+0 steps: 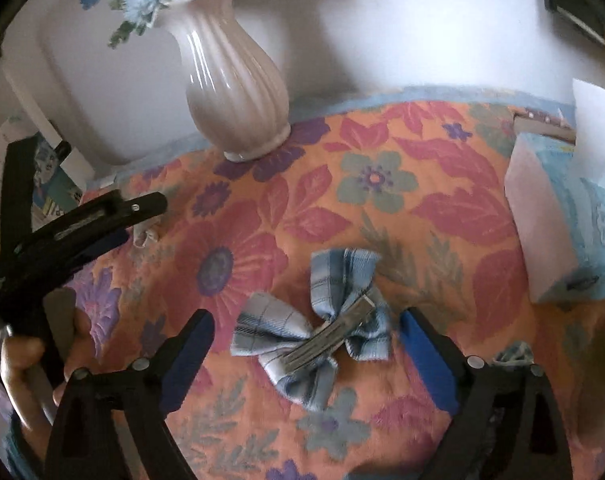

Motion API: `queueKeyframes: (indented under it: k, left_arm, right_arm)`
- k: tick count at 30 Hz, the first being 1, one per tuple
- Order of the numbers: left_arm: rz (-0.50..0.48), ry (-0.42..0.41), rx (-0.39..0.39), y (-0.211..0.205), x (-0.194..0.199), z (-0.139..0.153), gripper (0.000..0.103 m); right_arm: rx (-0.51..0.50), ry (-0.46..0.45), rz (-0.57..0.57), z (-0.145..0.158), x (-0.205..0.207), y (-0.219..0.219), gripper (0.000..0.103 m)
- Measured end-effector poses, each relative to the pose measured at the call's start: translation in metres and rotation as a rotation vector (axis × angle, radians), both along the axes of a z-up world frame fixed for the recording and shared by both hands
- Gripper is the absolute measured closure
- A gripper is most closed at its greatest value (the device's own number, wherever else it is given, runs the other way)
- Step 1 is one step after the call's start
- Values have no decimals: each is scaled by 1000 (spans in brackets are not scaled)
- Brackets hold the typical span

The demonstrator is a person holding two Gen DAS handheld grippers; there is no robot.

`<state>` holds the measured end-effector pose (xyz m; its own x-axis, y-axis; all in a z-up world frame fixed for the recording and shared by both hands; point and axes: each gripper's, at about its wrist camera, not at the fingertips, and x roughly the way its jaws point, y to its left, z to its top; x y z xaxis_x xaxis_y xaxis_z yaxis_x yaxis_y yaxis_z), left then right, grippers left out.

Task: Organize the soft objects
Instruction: 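Grasp the white roll with black band with the left gripper while the right grasps the plaid bow, then lift the white roll with the left gripper while the right lifts the plaid bow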

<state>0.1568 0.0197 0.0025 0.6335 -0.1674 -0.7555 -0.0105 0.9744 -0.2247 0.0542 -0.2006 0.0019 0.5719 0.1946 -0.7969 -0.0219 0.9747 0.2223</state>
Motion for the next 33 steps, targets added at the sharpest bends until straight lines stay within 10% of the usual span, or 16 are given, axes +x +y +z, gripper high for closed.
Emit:
queueKeyframes:
  k: [3, 8, 11, 16, 24, 28, 33]
  left_arm:
    - [-5, -17, 19, -4, -1, 1, 64]
    - [-60, -93, -13, -8, -16, 10, 71]
    - [-66, -158, 4, -10, -31, 17, 71]
    - [-78, -160, 27, -9, -62, 31, 71]
    - [-34, -106, 58, 19, -157, 25, 71]
    - [-5, -111, 33, 32, -176, 10, 71]
    - [-11, -162, 22, 36, -183, 13, 70]
  right_arm:
    - [-22, -10, -18, 2, 2, 1, 21]
    - [-83, -32, -42, 3, 5, 8, 74]
    - [-42, -54, 19, 4, 2, 13, 81]
    - [-52, -199, 168, 23, -24, 37, 81]
    - [-12, -120, 567, 22, -98, 90, 80]
    - [-123, -44, 551, 1, -113, 107, 65]
    - [45, -49, 431, 11, -128, 83, 18]
